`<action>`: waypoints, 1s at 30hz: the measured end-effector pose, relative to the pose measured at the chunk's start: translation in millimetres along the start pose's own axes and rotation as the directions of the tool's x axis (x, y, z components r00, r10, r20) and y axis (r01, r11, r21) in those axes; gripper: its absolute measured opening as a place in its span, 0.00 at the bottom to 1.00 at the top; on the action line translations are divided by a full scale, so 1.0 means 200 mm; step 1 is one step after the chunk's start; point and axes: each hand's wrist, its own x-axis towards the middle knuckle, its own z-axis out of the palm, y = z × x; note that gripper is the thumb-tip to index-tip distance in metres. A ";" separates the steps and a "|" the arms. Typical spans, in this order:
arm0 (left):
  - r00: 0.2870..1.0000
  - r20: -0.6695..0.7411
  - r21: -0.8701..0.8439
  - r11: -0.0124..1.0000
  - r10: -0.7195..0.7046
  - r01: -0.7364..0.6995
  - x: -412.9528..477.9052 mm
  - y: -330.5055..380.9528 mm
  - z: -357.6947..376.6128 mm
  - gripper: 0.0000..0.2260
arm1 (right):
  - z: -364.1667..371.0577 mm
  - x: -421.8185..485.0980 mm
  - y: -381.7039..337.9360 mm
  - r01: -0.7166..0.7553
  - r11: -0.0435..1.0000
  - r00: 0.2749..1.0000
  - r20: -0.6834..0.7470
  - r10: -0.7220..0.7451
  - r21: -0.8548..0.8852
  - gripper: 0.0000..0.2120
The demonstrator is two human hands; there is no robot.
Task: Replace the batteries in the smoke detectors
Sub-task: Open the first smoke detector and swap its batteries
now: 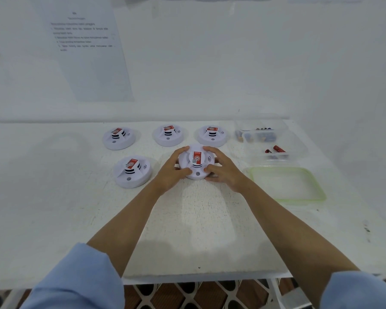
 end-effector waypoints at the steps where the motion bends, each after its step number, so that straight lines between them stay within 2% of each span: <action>1: 1.000 -0.001 0.002 1.000 0.000 0.000 0.00 0.00 0.00 0.25 | 0.00 0.00 0.00 0.000 1.000 1.000 -0.001 0.000 -0.001 0.23; 13: 1.000 -0.020 0.052 0.999 -0.008 0.009 0.02 0.01 0.00 0.25 | 0.02 0.01 0.00 0.037 0.998 0.999 -0.032 -0.039 -0.055 0.26; 18: 0.998 -0.052 0.247 0.968 -0.034 0.046 0.04 -0.02 -0.02 0.31 | 0.00 0.02 0.00 0.037 0.992 0.998 -0.041 -0.042 -0.119 0.28; 25: 0.993 -0.121 0.428 0.902 -0.004 0.055 0.02 0.03 0.01 0.26 | 0.00 0.03 0.03 0.037 0.971 0.998 -0.043 -0.048 -0.235 0.28; 30: 0.993 -0.109 0.419 0.903 -0.051 0.092 0.00 0.05 0.01 0.26 | -0.01 0.04 0.02 0.013 0.955 1.000 -0.022 -0.020 -0.295 0.29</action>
